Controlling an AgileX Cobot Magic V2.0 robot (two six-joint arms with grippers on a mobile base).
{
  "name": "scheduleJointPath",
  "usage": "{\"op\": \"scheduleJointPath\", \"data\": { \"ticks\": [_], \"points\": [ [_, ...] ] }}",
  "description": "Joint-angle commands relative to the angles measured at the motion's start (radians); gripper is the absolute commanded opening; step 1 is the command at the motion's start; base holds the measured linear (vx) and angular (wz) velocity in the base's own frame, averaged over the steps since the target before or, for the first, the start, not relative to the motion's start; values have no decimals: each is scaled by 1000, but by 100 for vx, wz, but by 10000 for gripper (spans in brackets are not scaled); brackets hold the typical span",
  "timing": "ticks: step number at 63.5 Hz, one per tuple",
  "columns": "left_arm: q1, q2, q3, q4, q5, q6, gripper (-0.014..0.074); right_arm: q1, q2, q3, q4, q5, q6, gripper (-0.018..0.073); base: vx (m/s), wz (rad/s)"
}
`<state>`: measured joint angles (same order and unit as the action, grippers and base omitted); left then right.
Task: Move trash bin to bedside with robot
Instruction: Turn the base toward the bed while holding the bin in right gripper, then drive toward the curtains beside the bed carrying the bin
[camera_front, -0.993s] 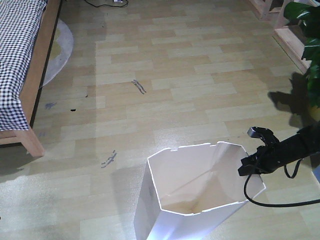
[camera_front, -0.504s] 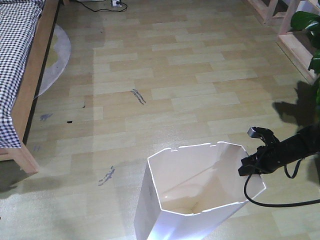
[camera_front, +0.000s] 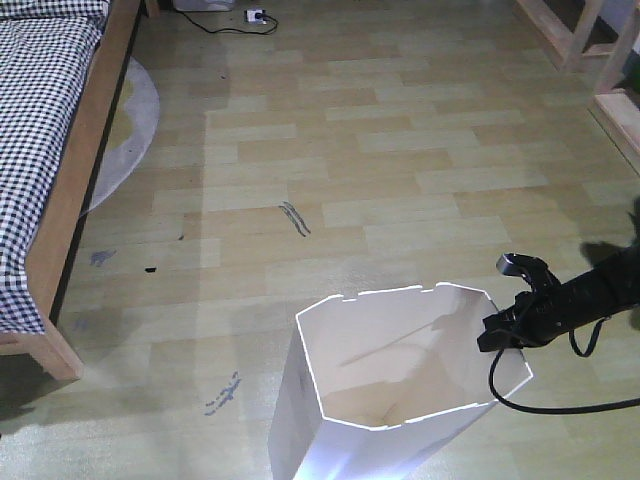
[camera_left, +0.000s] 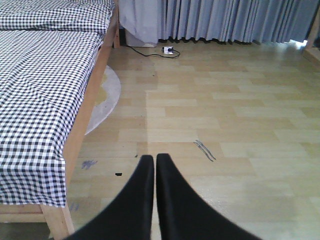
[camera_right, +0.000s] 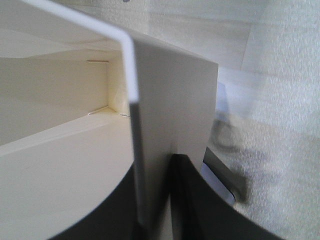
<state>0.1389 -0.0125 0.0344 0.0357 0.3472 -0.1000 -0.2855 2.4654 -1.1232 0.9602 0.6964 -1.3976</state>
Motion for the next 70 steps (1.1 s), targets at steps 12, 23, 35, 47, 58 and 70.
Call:
{"op": "scheduleJointPath", "data": {
  "ticks": [12,23,35,47,58,70],
  "points": [
    [-3,-14,3,-2,-66,-4,-6,-4,-74,-7,72,222,16,-5,29,13],
    [-3,-14,3,-2,-66,-4,-6,-4,-74,-7,72,222,16,-5,29,11],
    [-3,-14,3,-2,-66,-4,-6,-4,-74,-7,72,222,16,-5,29,9],
    [-3,-14,3,-2,-66,-4,-6,-4,-74,-7,72,222,16,-5,29,5],
    [-3,-14,3,-2,-66,-4,-6,-4,-74,-7,72,222,16,-5,29,1],
    [-3,-14,3,-2,-66,-4,-6,-4,-74,-7,72,222,16,-5,28,0]
  ]
}}
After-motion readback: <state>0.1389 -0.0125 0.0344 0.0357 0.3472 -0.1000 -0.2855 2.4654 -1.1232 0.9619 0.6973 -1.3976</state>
